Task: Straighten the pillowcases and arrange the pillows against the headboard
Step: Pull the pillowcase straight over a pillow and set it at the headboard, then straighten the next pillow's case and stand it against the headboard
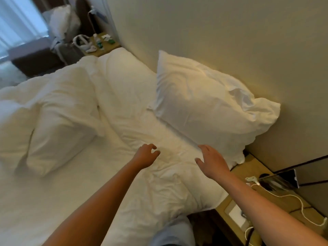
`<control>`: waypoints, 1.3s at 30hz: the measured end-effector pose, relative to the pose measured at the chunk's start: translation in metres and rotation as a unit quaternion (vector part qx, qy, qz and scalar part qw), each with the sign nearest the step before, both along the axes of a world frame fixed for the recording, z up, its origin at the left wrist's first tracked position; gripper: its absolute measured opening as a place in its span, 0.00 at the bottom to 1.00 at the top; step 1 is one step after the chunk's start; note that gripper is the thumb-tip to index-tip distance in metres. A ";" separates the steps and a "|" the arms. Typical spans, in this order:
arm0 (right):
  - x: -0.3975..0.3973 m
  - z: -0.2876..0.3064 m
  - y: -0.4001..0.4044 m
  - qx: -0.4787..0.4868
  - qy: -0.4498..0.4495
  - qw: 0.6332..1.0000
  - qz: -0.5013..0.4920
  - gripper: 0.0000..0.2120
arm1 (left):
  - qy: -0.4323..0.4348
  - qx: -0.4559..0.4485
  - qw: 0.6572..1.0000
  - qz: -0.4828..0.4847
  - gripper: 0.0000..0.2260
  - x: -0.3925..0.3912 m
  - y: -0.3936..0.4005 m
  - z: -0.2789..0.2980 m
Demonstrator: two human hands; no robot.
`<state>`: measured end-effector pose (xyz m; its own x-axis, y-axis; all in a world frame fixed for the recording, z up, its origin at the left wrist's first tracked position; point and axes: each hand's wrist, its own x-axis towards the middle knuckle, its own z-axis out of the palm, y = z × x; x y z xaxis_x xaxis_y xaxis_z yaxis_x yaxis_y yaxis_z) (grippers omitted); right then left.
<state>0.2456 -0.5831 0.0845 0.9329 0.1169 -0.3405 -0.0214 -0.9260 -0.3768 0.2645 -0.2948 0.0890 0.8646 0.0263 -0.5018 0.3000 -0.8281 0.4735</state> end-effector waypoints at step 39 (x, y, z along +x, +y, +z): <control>-0.378 -0.143 0.799 -0.060 0.102 0.907 0.405 0.31 | 0.045 -0.010 0.850 0.525 0.28 -0.593 0.643 -0.150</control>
<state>-0.1320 0.2156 -0.0583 0.4738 0.6868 -0.5513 0.6269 -0.7027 -0.3366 -0.3288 0.3478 -0.0611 0.3283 0.7504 -0.5737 0.9045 -0.0747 0.4200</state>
